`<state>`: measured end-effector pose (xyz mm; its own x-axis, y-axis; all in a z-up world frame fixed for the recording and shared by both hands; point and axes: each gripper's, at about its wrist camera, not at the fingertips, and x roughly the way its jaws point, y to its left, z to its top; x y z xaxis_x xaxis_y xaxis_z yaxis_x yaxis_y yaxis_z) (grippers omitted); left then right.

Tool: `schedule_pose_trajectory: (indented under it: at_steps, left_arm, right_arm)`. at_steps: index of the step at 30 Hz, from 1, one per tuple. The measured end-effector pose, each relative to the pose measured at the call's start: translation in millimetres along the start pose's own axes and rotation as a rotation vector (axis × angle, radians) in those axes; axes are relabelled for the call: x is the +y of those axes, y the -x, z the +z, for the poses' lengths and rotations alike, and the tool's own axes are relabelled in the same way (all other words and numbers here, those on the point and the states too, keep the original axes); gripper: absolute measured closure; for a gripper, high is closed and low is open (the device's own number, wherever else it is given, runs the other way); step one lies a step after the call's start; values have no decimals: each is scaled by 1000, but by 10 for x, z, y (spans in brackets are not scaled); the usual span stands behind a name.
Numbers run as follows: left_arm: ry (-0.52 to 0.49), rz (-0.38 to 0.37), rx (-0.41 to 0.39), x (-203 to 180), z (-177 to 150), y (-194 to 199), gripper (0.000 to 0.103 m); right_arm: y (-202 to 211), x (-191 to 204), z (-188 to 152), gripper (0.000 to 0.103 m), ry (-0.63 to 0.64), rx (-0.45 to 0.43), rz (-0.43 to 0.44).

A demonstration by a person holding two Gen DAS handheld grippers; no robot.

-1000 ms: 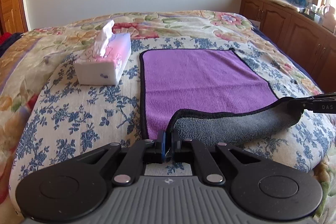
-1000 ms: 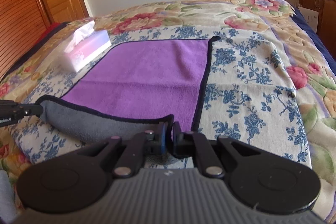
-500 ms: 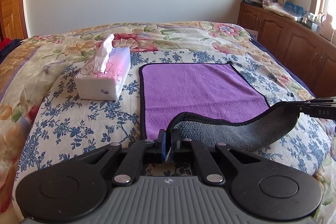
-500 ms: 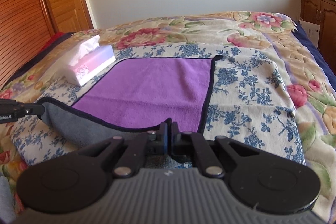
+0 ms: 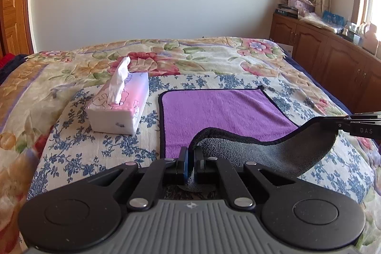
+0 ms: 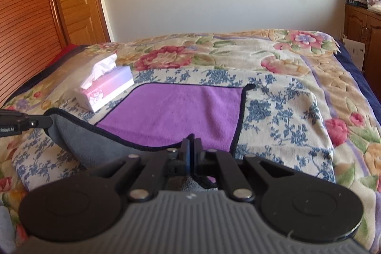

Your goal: Fold towel

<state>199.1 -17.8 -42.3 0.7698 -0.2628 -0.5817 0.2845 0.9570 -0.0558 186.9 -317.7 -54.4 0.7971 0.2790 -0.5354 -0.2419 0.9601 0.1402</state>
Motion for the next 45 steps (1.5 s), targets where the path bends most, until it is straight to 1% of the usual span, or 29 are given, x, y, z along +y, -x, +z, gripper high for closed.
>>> schedule_pose_trajectory:
  at_steps: [8,19,35,45]
  left_arm:
    - [-5,11,-9,-3,36,-50,98]
    - [23,5,6,76,127,-201,98]
    - [0,22,-14,109,345,-371,98]
    - [-15,18,-3,149,483,-482,98]
  right_arm:
    - [-54,-2,76,100,22,-12,7]
    - [-157,-70,166,100,39,-22,7]
    - [-264,-137,296,100,69,-57,-6]
    - [-357,-214,408,100,72,-66,-18]
